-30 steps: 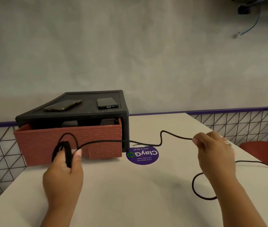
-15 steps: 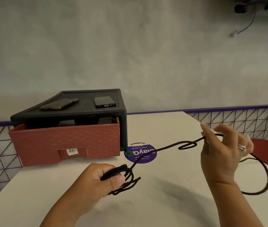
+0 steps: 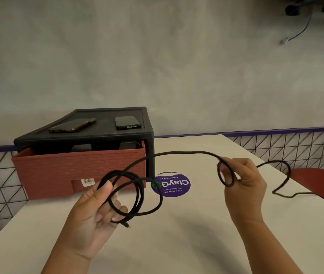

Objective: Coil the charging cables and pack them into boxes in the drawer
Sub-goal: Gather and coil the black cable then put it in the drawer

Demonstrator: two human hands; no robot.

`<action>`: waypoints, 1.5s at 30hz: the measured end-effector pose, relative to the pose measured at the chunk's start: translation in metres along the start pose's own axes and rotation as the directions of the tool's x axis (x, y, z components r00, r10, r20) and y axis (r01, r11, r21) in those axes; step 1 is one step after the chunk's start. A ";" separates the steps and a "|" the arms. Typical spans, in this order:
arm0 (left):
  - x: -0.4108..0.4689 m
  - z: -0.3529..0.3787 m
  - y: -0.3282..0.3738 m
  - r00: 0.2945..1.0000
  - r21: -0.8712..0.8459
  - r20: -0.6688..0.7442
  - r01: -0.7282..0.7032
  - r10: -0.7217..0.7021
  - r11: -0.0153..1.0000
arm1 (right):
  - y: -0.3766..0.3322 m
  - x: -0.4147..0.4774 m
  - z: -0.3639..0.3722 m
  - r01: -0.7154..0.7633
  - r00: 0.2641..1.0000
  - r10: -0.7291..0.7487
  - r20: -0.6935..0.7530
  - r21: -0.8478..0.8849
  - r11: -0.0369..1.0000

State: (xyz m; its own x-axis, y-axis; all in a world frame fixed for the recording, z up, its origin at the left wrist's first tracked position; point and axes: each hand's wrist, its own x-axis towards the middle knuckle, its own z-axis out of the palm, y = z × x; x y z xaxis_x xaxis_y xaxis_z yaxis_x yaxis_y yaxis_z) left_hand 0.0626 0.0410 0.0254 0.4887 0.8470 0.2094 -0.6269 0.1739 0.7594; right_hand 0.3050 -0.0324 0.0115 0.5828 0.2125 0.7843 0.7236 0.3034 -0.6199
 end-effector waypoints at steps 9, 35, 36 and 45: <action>0.009 -0.003 -0.009 0.996 -0.052 -0.069 0.051 -0.054 0.997 | -0.016 0.005 0.001 -0.444 0.876 0.358 0.324 0.253 0.859; 0.015 -0.019 0.003 0.946 -0.161 -0.305 -0.165 0.110 0.973 | 0.027 0.036 -0.054 -0.159 0.704 0.437 0.560 -0.475 0.865; 0.015 -0.016 0.002 0.948 -0.145 -0.303 -0.148 0.098 0.978 | 0.030 0.037 -0.057 -0.139 0.772 0.417 0.479 -0.513 0.847; 0.013 0.006 -0.020 0.974 -0.036 -0.216 0.063 -0.069 0.997 | 0.023 0.035 -0.051 -0.223 0.973 0.117 -0.201 -0.670 0.708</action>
State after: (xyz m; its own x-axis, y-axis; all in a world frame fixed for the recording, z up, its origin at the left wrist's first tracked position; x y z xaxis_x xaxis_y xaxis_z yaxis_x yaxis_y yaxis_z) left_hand 0.0850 0.0452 0.0162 0.3884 0.9213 0.0182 -0.6160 0.2449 0.7487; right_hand 0.3610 -0.0651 0.0233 0.7256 0.0553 0.6859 0.6300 -0.4544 -0.6298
